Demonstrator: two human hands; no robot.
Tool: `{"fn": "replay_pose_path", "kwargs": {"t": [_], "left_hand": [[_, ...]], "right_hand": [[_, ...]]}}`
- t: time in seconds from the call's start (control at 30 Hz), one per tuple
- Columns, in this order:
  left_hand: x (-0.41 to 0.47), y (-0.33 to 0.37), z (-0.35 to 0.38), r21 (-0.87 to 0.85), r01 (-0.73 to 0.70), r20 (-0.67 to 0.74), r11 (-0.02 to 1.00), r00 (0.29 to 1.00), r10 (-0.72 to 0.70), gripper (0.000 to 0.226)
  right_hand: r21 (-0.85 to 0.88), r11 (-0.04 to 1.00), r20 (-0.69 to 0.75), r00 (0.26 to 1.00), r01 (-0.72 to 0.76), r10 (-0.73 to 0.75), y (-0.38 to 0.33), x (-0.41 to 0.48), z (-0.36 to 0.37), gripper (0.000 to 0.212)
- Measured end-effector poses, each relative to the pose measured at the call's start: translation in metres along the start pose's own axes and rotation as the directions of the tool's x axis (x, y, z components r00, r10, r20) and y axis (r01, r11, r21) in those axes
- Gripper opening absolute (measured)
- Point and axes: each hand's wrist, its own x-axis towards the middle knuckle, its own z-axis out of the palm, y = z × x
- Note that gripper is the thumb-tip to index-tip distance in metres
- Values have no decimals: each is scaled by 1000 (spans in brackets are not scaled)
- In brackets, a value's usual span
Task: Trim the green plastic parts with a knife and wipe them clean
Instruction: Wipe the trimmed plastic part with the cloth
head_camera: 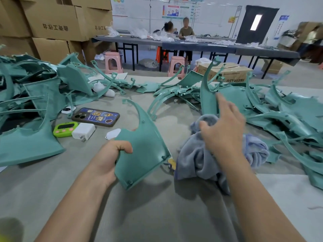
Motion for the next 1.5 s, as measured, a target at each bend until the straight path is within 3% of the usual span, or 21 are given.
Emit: {"fn": "replay_pose_path", "kwargs": {"t": [0.07,0.13,0.2,0.27,0.3,0.37,0.4,0.47,0.53,0.57,0.63,0.7,0.8,0.97,1.13,1.23,1.37,1.43,1.5], "left_hand": [[1,-3,8,22,-78,-39,997,996,79,57],[2,-6,14,-51,-105,-12,993,994,105,61],[1,-8,17,-190,-97,51,977,993,109,61],[-1,-8,17,-247,-118,131,962,979,154,62],[-2,-8,18,-231,-126,181,965,969,170,69],[-2,-6,21,-191,-135,241,972,954,180,81],[-1,-6,22,-163,-173,217,971,954,206,82],[2,-6,24,-4,-337,26,941,941,337,64],[6,-7,24,231,-457,-212,859,838,503,40],[8,-8,22,275,-463,-265,843,807,529,39],[11,-11,20,307,-442,-286,843,802,524,38],[13,-14,20,346,-401,-263,848,826,498,36],[15,-16,19,353,-367,-277,860,838,471,31],[19,-16,15,333,-311,-414,890,800,434,15],[16,-15,15,392,-315,-463,864,744,481,18],[13,-14,17,366,-313,-478,876,744,466,22],[8,-15,24,355,-337,-475,872,738,479,21],[2,-16,30,384,-373,-425,845,741,520,12],[-9,-19,41,408,-412,-253,815,806,534,16]], "right_hand": [[249,954,97,976,165,-194,-27,-22,4,50],[327,934,339,905,143,-258,-49,-48,17,45],[311,940,574,761,137,-301,-66,-71,32,82],[294,941,649,689,166,-324,-72,-85,46,112],[317,936,625,709,153,-327,-73,-88,49,115],[420,903,517,795,86,-316,-69,-85,51,97],[489,871,457,840,36,-292,-66,-81,51,81],[648,748,409,894,-145,-181,-60,-66,50,53],[758,508,510,857,-410,-70,-52,-53,47,46],[764,397,571,819,-508,-50,-49,-49,45,44],[749,318,621,783,-581,-34,-42,-44,45,38],[730,349,624,782,-588,14,-37,-44,47,29],[683,477,582,807,-553,101,-32,-41,50,16],[601,675,496,862,-427,104,-30,-39,45,39],[623,601,600,799,-500,43,-36,-42,39,40],[616,558,699,712,-556,-62,-42,-43,32,20],[607,494,734,678,-622,-48,-41,-41,26,26],[574,491,772,633,-655,-59,-37,-46,19,26],[536,514,796,603,-669,-47,-29,-56,2,25]]}}
